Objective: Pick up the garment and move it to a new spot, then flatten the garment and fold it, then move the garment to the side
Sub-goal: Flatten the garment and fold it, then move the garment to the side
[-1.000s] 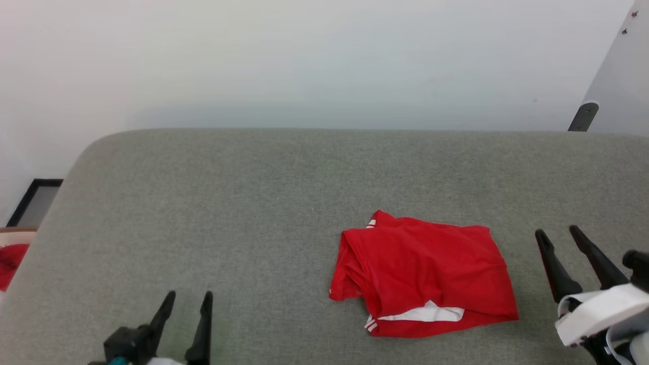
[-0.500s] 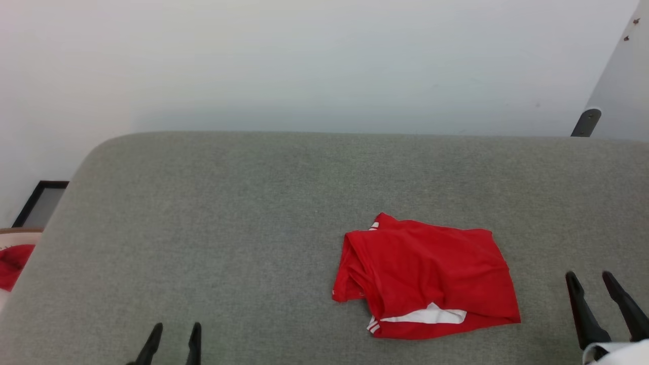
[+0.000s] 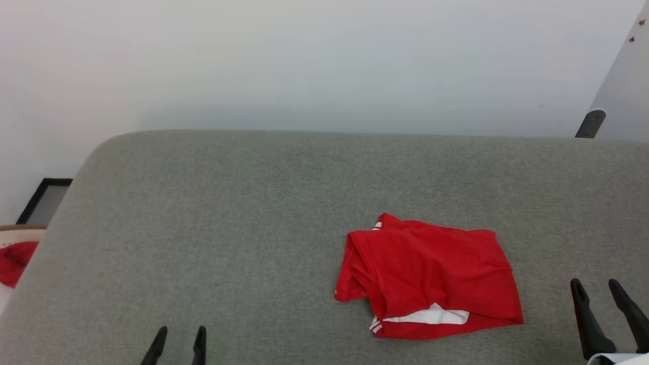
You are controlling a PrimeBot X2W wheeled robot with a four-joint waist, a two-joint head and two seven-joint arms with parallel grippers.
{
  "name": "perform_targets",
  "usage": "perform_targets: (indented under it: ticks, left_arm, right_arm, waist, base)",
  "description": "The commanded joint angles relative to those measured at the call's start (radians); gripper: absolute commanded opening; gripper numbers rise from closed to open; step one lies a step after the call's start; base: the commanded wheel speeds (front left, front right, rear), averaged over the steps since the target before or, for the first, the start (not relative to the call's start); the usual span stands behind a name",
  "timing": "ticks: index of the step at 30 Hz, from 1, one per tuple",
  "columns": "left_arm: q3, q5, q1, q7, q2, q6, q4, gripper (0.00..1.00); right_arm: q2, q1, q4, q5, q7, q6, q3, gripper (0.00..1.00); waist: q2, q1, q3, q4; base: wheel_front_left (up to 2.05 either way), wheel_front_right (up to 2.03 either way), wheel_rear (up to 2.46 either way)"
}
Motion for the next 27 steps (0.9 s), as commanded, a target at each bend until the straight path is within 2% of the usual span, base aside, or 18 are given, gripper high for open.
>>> perform_targets:
  ticks: [1,7,10,16,20,23,27]
  left_arm:
    - [-0.002,0.003,0.003,0.0,-0.004,-0.002,-0.006,1.0]
    - [-0.009,0.009,-0.007,0.0,-0.012,-0.002,-0.011,1.0]
    - [-0.016,0.012,-0.023,0.0,-0.02,-0.002,-0.012,1.0]
    - [-0.058,0.017,-0.105,0.0,-0.035,-0.002,-0.004,1.0]
    - [-0.09,0.018,-0.173,0.0,-0.043,-0.002,0.01,1.0]
    - [-0.109,0.008,-0.214,0.0,-0.05,-0.002,0.02,1.0]
    - [-0.128,-0.007,-0.263,0.0,-0.058,-0.002,0.036,1.0]
  right_arm:
    - [0.008,0.011,-0.011,-0.011,0.008,-0.001,-0.005,1.0]
    - [-0.003,-0.028,-0.018,-0.006,0.041,-0.001,0.011,1.0]
    - [-0.03,-0.081,0.0,-0.003,0.098,-0.001,0.04,1.0]
    - [-0.133,-0.254,0.077,0.009,0.317,-0.001,0.133,1.0]
    - [-0.187,-0.36,0.15,0.068,0.494,-0.001,0.195,1.0]
    - [-0.216,-0.422,0.204,0.125,0.634,-0.001,0.228,1.0]
    - [-0.235,-0.474,0.258,0.195,0.76,-0.001,0.269,1.0]
  waist:
    - [0.0,0.0,0.002,0.004]
    - [0.0,0.0,0.015,0.015]
    - [0.0,0.0,0.034,0.021]
    - [0.0,0.0,0.111,0.045]
    - [0.0,0.0,0.155,0.067]
    - [0.0,0.0,0.188,0.083]
    - [0.0,0.0,0.229,0.103]
  base:
    - [0.0,0.0,0.0]
    - [0.0,0.0,0.0]
    - [0.0,0.0,0.0]
    - [0.0,0.0,0.0]
    - [0.0,0.0,0.0]
    - [0.0,0.0,0.0]
    - [0.0,0.0,0.0]
